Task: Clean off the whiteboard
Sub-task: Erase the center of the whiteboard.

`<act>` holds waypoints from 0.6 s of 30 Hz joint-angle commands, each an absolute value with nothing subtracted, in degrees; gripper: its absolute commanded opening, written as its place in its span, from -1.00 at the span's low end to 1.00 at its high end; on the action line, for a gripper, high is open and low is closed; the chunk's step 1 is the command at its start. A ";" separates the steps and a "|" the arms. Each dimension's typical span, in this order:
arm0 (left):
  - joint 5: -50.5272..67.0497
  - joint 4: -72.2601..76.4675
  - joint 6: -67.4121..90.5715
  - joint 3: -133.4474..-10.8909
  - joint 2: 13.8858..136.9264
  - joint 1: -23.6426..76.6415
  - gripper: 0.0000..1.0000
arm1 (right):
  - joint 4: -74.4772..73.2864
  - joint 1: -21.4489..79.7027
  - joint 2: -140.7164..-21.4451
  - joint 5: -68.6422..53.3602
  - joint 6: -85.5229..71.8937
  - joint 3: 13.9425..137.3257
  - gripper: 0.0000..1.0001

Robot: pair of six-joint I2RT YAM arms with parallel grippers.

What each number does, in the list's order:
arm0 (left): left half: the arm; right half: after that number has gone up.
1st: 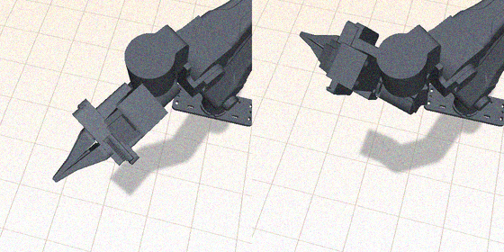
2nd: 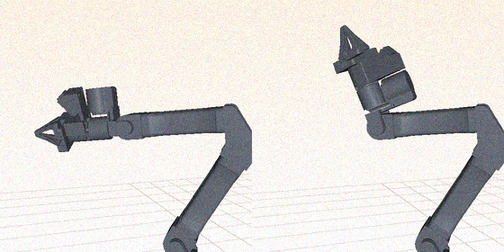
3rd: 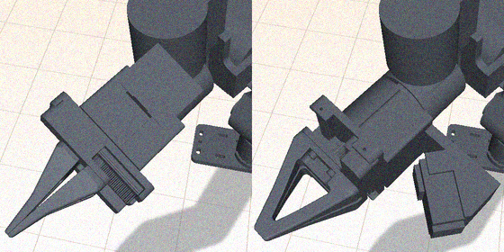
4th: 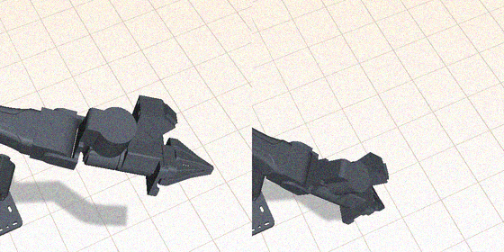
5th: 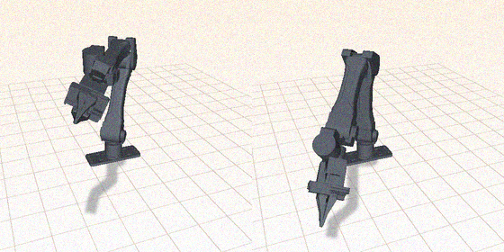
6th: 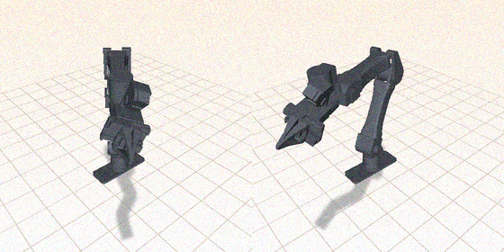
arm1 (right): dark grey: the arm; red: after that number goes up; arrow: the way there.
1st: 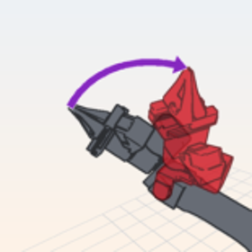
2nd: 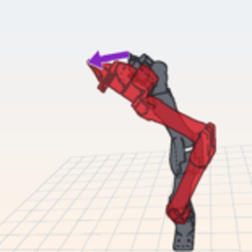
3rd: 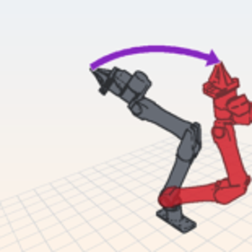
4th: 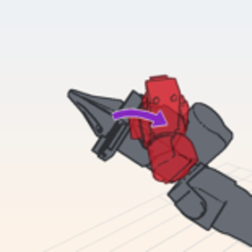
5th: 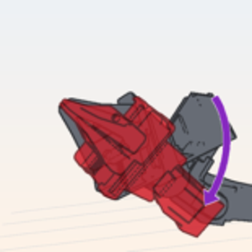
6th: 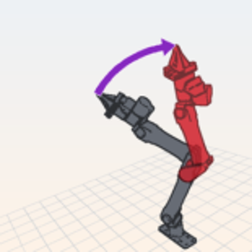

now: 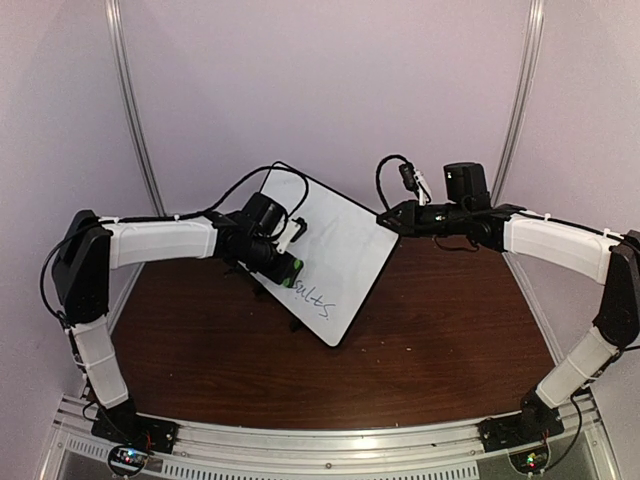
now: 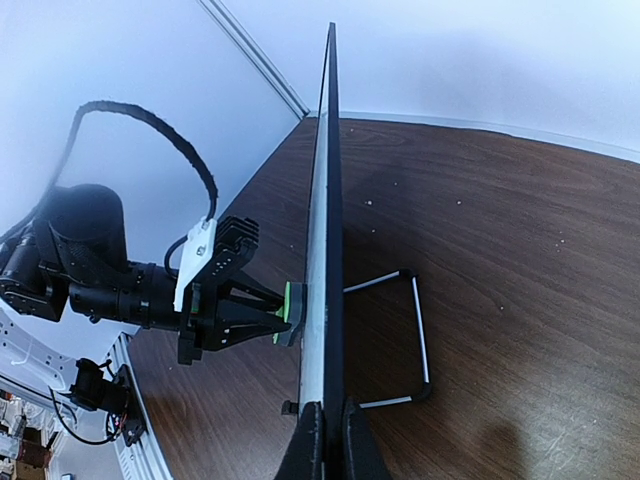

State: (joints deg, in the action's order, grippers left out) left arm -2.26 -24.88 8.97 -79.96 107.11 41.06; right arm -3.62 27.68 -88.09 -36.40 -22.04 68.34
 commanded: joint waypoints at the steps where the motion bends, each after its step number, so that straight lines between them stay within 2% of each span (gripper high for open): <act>1: -4.55 -21.06 11.22 -79.05 105.76 37.53 -0.88 | -4.00 31.15 -89.34 -44.82 -17.41 69.25 -1.00; 12: -0.67 -19.61 9.31 -80.44 105.62 24.90 -0.88 | -4.48 31.37 -88.61 -44.46 -17.07 68.95 -1.00; 18: 0.00 -22.83 5.58 -82.46 107.97 22.00 -0.88 | -4.41 31.37 -89.09 -44.76 -17.14 69.41 -1.00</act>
State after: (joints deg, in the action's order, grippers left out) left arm -1.65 -22.50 8.60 -79.85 106.83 22.65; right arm -2.44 28.86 -88.09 -38.52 -19.57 69.06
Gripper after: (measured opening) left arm 0.202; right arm 0.042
